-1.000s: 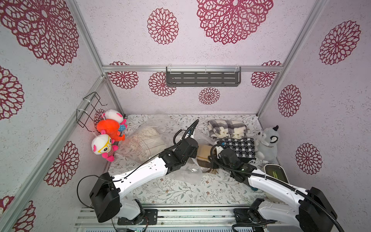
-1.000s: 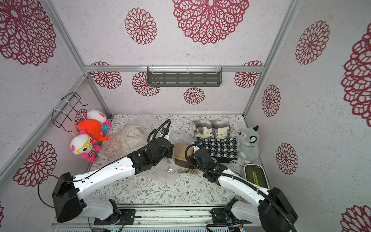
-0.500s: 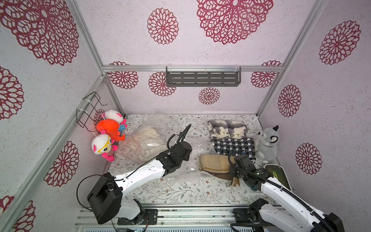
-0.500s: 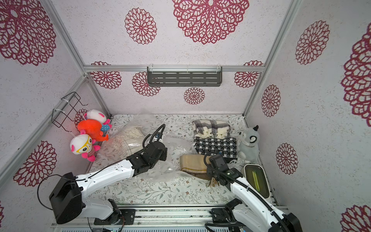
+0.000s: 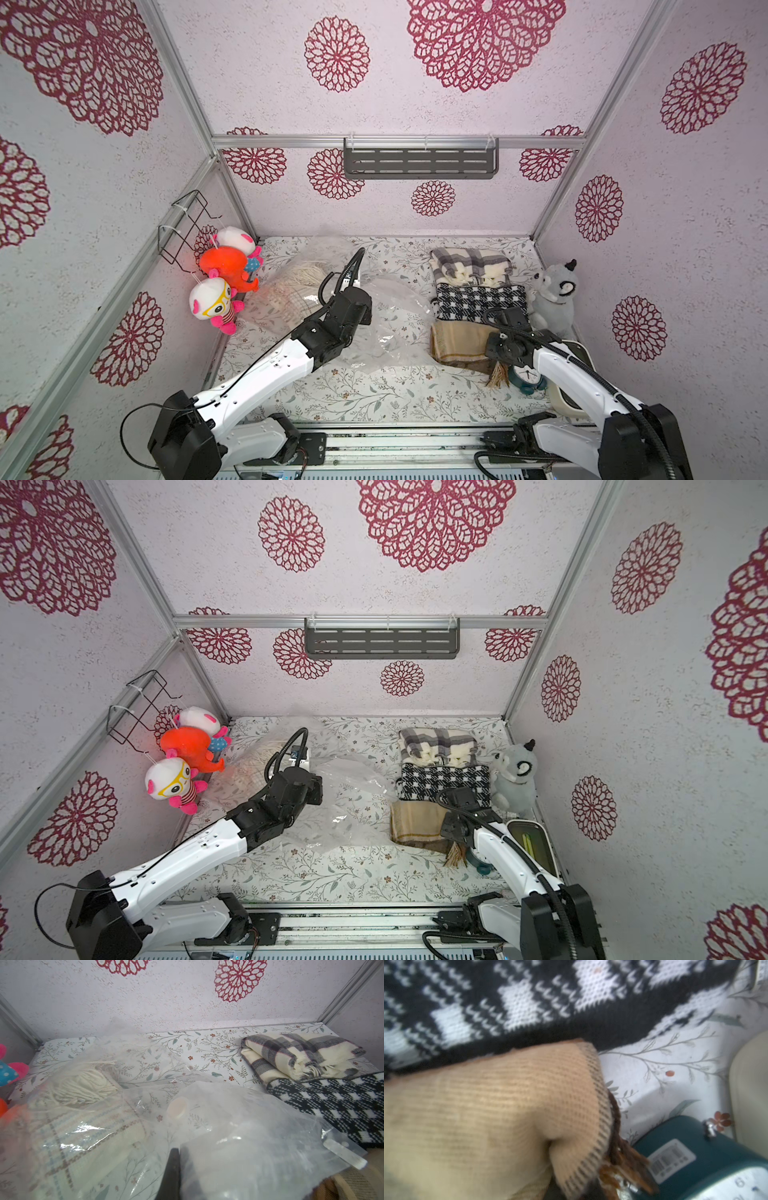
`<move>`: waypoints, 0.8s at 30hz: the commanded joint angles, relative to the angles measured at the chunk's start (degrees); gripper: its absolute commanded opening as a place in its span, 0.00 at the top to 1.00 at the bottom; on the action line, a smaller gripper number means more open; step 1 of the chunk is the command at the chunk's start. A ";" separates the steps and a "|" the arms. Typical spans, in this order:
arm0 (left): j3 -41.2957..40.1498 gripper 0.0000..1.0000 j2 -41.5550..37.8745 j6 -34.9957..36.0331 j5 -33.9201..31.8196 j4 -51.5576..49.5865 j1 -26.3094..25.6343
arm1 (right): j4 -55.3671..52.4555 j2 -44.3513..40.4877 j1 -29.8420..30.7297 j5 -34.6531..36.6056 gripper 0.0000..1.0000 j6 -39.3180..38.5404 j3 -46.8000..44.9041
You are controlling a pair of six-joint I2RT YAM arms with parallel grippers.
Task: Take the scarf out of the vacuum bag
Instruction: Take out the scarf from the vacuum bag.
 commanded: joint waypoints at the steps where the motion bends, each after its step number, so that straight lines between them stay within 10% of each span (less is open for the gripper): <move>1: -0.18 1.00 -3.45 0.79 -4.49 -3.30 3.36 | -3.12 2.00 -0.95 4.01 1.00 -0.86 1.53; 24: 4.43 1.00 -8.34 2.16 -8.13 -6.16 6.41 | -8.83 -2.10 -4.33 5.86 1.00 -0.99 4.87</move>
